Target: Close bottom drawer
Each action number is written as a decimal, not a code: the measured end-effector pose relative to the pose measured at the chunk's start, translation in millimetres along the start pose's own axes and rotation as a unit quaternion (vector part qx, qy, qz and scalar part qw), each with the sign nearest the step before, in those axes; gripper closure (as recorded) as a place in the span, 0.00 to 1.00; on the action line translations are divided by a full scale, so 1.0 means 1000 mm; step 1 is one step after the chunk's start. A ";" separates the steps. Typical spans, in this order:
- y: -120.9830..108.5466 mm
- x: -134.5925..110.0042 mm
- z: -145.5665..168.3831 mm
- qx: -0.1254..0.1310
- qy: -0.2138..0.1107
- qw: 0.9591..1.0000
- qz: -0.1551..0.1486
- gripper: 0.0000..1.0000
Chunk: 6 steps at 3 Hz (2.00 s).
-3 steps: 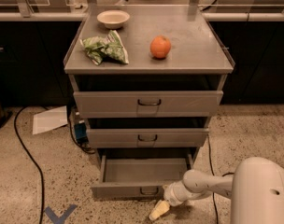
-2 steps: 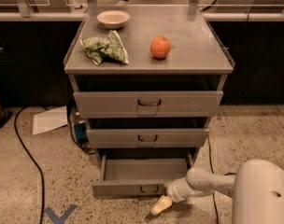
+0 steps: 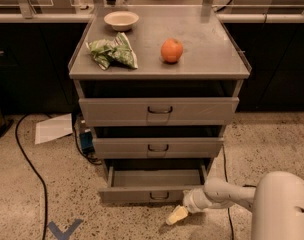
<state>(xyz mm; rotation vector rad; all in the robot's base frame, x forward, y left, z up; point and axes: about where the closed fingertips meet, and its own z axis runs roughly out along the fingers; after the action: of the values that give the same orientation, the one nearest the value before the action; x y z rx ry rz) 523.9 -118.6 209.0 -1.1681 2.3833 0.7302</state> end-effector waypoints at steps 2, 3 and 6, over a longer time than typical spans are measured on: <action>-0.001 -0.002 0.044 -0.067 0.019 0.997 0.020 0.00; -0.021 -0.012 0.056 -0.072 0.021 0.997 0.021 0.00; -0.054 -0.030 0.051 -0.038 0.003 0.999 0.017 0.00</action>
Offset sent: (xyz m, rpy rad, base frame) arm 0.0349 0.0387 -0.0549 0.0852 0.1956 0.0774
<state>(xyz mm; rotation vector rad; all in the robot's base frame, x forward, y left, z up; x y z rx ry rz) 590.8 -97.5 170.3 -1.1643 2.4052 0.8370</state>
